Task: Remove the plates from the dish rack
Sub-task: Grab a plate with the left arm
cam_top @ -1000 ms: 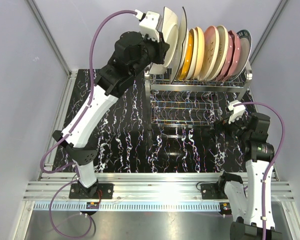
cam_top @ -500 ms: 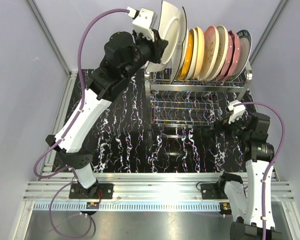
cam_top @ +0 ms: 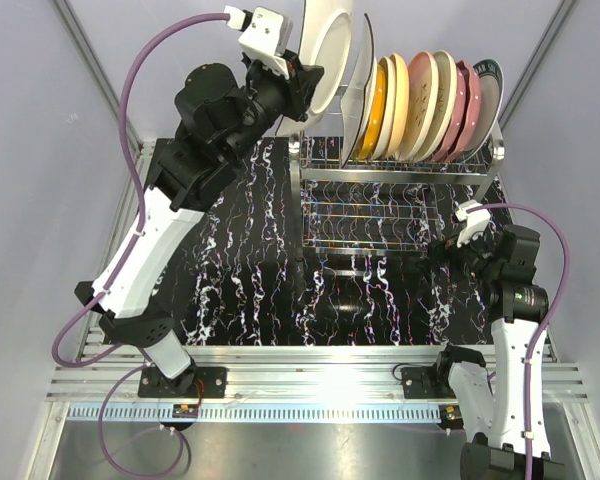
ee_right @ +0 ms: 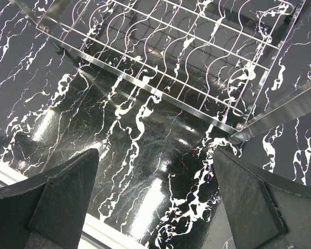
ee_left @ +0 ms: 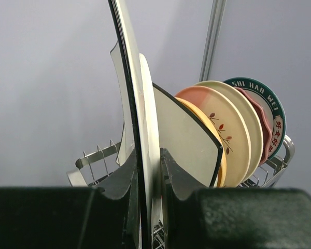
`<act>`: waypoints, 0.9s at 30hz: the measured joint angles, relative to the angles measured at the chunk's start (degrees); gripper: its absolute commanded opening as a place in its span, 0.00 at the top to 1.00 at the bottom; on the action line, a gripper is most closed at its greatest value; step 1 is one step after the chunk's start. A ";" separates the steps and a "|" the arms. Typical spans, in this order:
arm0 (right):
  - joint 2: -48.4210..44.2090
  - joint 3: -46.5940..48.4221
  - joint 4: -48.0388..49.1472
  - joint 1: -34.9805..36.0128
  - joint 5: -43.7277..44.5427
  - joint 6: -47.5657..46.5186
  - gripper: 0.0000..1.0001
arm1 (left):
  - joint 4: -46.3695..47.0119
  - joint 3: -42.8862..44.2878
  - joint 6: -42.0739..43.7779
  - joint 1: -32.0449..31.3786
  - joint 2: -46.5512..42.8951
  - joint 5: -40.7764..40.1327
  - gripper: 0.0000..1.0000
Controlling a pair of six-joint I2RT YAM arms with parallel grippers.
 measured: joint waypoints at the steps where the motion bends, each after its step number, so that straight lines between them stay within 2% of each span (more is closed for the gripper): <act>1: 0.09 0.00 0.00 0.00 0.00 0.00 0.00 | 0.11 0.00 0.44 -0.02 -0.15 -0.02 1.00; 18: 0.24 -0.07 -0.02 0.00 -0.02 0.00 0.00 | 0.81 -0.83 8.35 -0.13 -5.99 -2.73 1.00; 27: 0.33 -0.07 -0.02 0.00 -0.02 -0.02 0.00 | 4.63 -11.41 18.27 -0.22 -12.28 -10.71 1.00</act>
